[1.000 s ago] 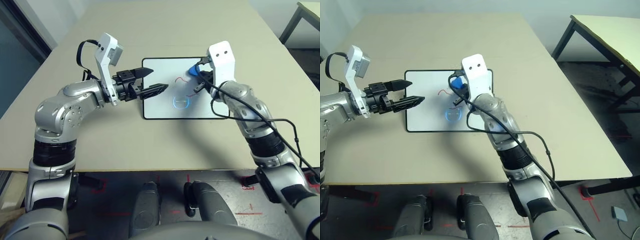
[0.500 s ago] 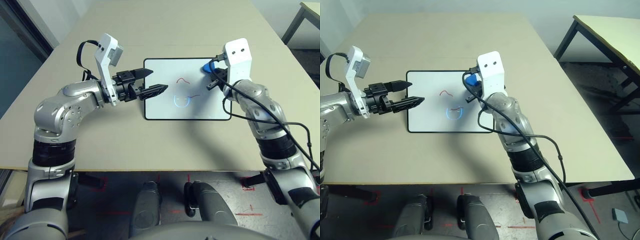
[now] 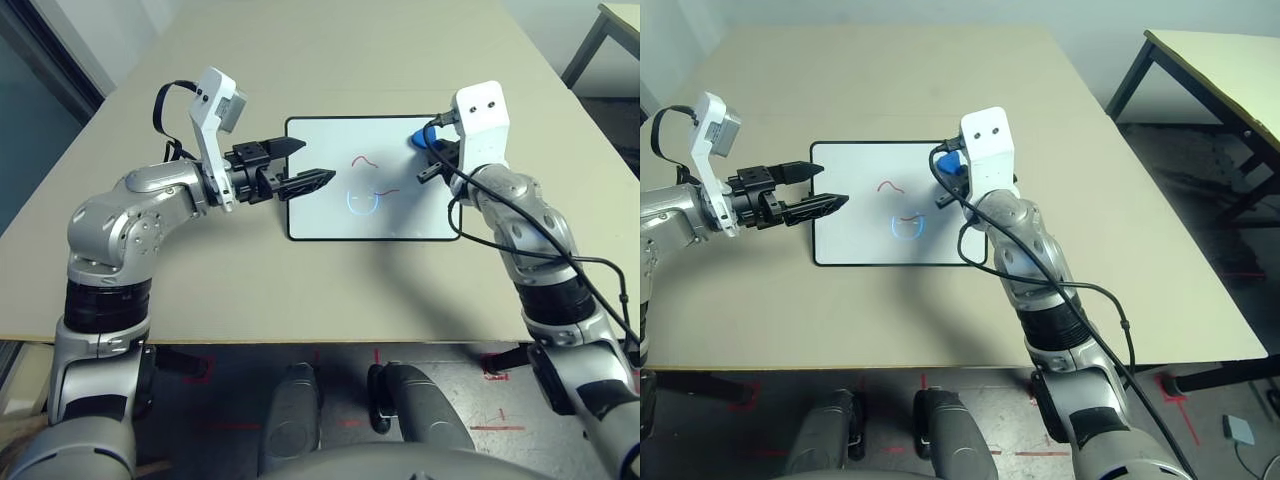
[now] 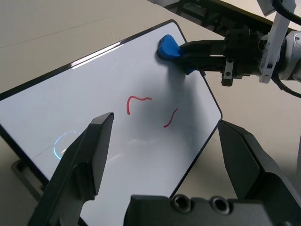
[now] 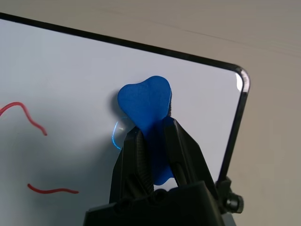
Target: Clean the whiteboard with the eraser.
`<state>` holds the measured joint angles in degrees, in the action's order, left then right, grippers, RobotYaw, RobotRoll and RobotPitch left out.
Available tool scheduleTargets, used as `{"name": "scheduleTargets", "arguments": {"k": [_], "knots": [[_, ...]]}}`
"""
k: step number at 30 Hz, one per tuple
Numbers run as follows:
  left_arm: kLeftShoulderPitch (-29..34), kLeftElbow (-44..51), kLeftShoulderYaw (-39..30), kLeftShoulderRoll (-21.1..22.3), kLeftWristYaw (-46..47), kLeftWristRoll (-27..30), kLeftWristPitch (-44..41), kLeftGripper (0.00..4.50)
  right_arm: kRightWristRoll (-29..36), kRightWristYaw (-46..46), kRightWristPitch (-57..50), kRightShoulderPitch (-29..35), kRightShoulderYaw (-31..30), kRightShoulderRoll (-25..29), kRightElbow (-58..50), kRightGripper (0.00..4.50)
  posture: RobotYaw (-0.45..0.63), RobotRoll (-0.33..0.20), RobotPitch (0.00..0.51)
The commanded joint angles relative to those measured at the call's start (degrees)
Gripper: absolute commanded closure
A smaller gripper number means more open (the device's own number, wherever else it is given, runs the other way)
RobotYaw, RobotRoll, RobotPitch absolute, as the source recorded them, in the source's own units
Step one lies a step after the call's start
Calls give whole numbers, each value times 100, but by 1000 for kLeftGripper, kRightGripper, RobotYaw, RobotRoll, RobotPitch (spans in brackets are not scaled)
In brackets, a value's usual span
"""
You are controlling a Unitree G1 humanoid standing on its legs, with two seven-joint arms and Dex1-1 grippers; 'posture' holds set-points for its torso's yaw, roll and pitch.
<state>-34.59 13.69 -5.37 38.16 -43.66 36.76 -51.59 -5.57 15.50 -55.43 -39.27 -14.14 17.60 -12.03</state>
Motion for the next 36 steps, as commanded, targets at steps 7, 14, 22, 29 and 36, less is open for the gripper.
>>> {"name": "scheduleTargets", "arguments": {"k": [7,14,22,29,36], "knots": [[116,215,5,10,26,101,-109,0,20,145,-80,171,-439,-248,351,3988,58,0,164],[191,237,2,23,47,146,-88,0,76,227,3,155,-449,-264,336,3988,57,0,165],[177,196,22,17,22,143,-44,0,253,623,128,82,-739,-618,354,3989,53,0,165],[174,183,16,38,6,141,-46,0,185,740,282,-67,-890,-751,582,3989,60,0,166],[182,222,11,46,24,160,-87,0,-51,596,441,-603,-774,-646,948,3991,59,0,169]]}}
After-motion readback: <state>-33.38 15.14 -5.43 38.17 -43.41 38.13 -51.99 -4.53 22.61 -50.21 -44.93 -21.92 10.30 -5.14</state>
